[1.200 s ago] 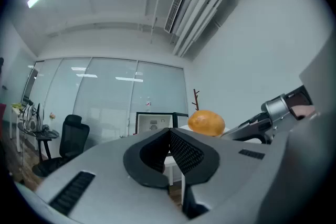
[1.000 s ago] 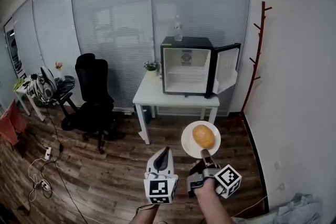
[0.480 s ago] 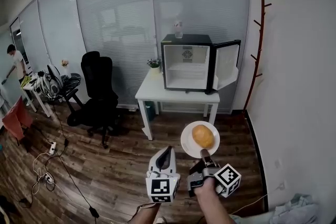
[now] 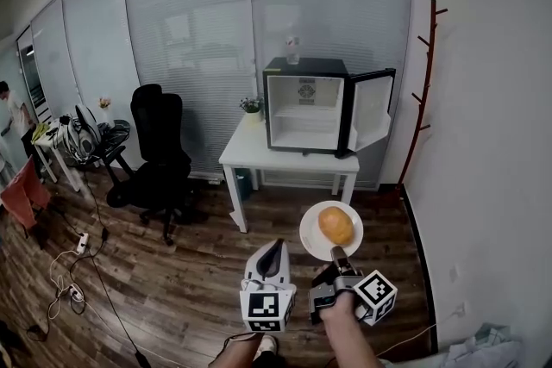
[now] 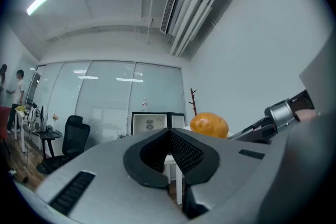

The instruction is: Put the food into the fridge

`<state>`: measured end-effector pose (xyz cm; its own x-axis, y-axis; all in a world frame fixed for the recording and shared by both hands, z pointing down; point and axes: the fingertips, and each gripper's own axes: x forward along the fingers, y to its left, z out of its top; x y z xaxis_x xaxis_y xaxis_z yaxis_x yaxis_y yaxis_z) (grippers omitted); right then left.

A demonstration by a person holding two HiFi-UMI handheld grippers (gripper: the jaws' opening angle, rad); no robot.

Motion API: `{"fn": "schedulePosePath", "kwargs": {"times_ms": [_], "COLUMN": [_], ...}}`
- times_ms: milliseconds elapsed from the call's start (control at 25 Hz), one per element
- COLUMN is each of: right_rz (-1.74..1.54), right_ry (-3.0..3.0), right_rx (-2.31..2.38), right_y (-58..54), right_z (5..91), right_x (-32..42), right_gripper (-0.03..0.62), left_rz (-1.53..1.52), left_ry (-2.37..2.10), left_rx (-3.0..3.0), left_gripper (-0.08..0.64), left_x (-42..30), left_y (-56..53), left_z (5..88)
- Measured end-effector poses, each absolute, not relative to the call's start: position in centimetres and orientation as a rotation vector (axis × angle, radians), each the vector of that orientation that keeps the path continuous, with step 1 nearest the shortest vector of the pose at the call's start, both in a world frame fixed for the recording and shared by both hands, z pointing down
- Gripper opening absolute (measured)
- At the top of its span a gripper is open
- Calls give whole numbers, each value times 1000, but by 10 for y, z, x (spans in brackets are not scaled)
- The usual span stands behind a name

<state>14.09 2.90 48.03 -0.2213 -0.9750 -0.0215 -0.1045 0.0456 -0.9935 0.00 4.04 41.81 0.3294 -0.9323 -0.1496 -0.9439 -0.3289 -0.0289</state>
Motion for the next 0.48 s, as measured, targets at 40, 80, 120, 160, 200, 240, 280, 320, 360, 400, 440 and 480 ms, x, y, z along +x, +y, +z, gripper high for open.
{"fn": "schedulePosePath", "kwargs": {"times_ms": [40, 80, 120, 160, 200, 240, 280, 320, 360, 400, 440, 480], "right_rz": [-1289, -1285, -1282, -1280, -1280, -1282, -1283, -1283, -1281, -1279, -1277, -1276], "right_ry": [1469, 1466, 1462, 1458, 1455, 1453, 1451, 1449, 1447, 1444, 1441, 1438], "right_rx": [-1152, -1156, -1164, -1173, -1181, -1187, -1193, -1200, -1207, -1213, -1218, -1221], "right_y": [24, 19, 13, 7, 1, -6, -14, -22, -31, -40, -49, -58], "right_z": [480, 481, 482, 483, 485, 486, 487, 487, 487, 487, 487, 487], "right_x": [140, 140, 139, 138, 138, 137, 136, 136, 135, 134, 133, 131], "right_gripper": [39, 38, 38, 38, 38, 38, 38, 38, 38, 38, 38, 38], "left_rz": [165, 169, 171, 172, 173, 176, 178, 179, 180, 181, 182, 182], "left_ry": [1750, 1748, 1745, 1742, 1741, 1739, 1735, 1732, 1728, 1726, 1724, 1723], "left_rx": [-2473, -2477, -2482, -2487, -2491, -2495, -2498, -2501, -2505, -2508, -2511, -2514], "left_gripper": [26, 26, 26, 26, 26, 26, 26, 26, 26, 26, 26, 26], "left_x": [-1, -2, -3, -4, -5, -6, -7, -7, -8, -10, -12, -15], "left_y": [35, 29, 23, 16, 8, 0, -9, -19, -28, -37, -47, -56], "left_z": [419, 420, 421, 423, 425, 426, 426, 426, 427, 427, 427, 427]}}
